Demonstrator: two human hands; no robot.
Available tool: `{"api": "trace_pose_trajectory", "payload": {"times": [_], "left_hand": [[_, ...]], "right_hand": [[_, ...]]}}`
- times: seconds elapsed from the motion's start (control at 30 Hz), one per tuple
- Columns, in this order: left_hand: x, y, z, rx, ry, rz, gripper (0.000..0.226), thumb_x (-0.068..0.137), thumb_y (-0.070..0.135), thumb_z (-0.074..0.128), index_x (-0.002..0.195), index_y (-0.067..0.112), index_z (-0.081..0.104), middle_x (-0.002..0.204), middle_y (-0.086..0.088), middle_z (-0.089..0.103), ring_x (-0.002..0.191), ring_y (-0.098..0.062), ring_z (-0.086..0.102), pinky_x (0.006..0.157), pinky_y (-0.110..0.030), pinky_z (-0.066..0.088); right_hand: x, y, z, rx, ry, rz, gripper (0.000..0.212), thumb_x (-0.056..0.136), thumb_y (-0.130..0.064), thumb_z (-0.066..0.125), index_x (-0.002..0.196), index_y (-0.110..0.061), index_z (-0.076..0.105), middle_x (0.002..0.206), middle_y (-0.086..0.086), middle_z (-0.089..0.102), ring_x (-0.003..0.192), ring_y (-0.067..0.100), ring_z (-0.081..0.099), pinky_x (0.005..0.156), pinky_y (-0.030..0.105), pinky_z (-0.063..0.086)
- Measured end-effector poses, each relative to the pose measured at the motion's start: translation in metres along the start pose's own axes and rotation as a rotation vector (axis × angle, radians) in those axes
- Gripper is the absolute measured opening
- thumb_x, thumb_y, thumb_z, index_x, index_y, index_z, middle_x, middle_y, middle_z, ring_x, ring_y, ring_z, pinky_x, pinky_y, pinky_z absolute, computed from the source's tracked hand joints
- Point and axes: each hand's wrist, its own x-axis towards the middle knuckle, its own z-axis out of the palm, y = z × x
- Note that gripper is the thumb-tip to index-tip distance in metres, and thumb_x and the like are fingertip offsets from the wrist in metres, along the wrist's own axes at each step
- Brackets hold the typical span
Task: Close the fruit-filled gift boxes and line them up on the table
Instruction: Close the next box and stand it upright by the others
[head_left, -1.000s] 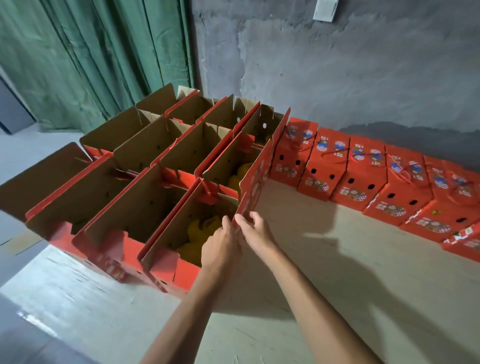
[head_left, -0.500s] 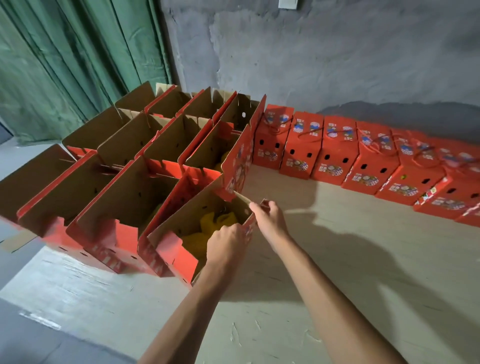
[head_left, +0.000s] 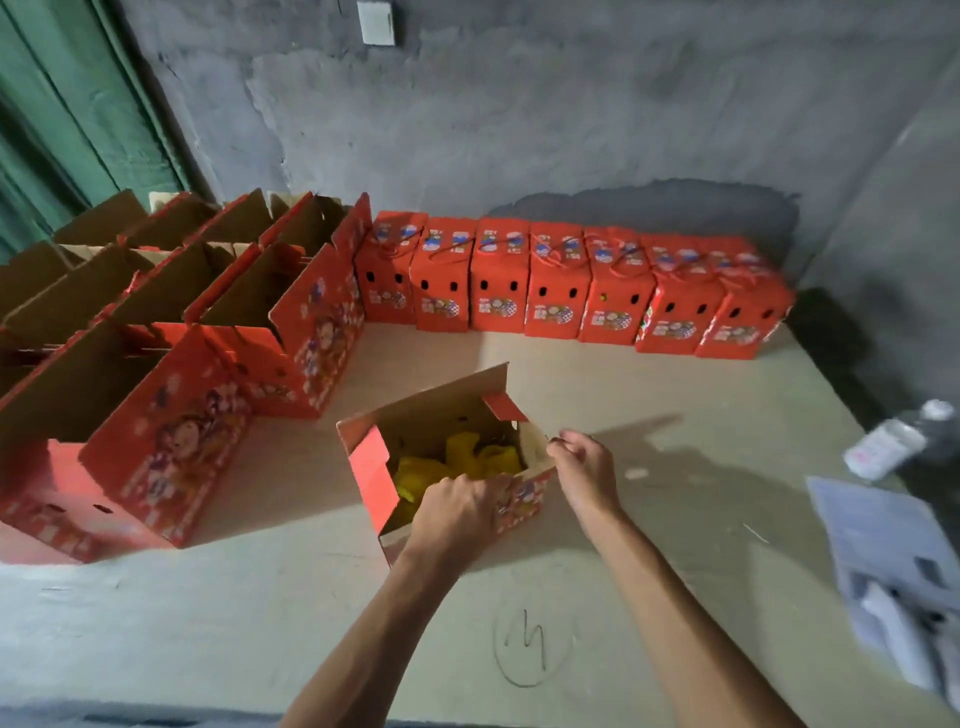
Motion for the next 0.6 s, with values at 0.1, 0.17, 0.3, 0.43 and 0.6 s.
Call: {"api": "trace_pose_trajectory", "payload": {"times": [0.1, 0.17, 0.3, 0.43, 0.6], "left_hand": [[0.005, 0.058, 0.018, 0.001, -0.010, 0.095, 0.036, 0.104, 0.037, 0.053, 0.139, 0.032, 0.059, 0.106, 0.005, 0.075, 0.076, -0.017, 0.068, 0.058, -0.024, 0.038], [0.013, 0.094, 0.029, 0.025, -0.020, 0.151, 0.033, 0.106, 0.030, 0.047, 0.137, 0.031, 0.059, 0.105, 0.006, 0.074, 0.078, -0.018, 0.068, 0.059, -0.027, 0.045], [0.027, 0.152, 0.045, 0.035, -0.024, 0.262, 0.039, 0.101, 0.020, 0.045, 0.136, 0.032, 0.058, 0.098, -0.001, 0.073, 0.077, -0.029, 0.065, 0.057, -0.033, 0.036], [0.046, 0.187, 0.056, 0.037, -0.014, 0.337, 0.043, 0.100, 0.016, 0.047, 0.138, 0.033, 0.058, 0.098, 0.000, 0.072, 0.075, -0.027, 0.063, 0.057, -0.029, 0.029], [0.060, 0.197, 0.060, -0.099, -0.096, 0.325, 0.040, 0.103, 0.020, 0.046, 0.138, 0.034, 0.057, 0.105, 0.001, 0.072, 0.084, -0.027, 0.065, 0.064, -0.034, 0.049]], "right_hand": [[-0.005, 0.028, -0.069, 0.014, 0.108, 0.024, 0.026, 0.095, -0.011, 0.063, 0.118, -0.003, 0.073, 0.114, 0.010, 0.074, 0.096, 0.022, 0.067, 0.080, 0.027, 0.050], [-0.007, 0.045, -0.111, 0.025, 0.172, 0.037, 0.020, 0.095, -0.011, 0.063, 0.108, -0.006, 0.076, 0.104, 0.008, 0.076, 0.093, 0.022, 0.069, 0.076, 0.028, 0.050], [-0.009, 0.075, -0.182, 0.055, 0.234, 0.070, 0.014, 0.095, -0.011, 0.066, 0.102, -0.008, 0.078, 0.078, -0.014, 0.075, 0.067, -0.002, 0.063, 0.058, 0.012, 0.045], [-0.002, 0.085, -0.228, 0.062, 0.270, 0.069, 0.015, 0.094, -0.009, 0.066, 0.101, -0.014, 0.079, 0.084, -0.013, 0.073, 0.079, 0.004, 0.065, 0.061, 0.006, 0.045], [0.020, 0.085, -0.251, -0.040, 0.197, 0.146, 0.012, 0.091, -0.022, 0.071, 0.095, -0.017, 0.080, 0.089, -0.008, 0.076, 0.085, 0.006, 0.068, 0.067, 0.015, 0.047]]}}
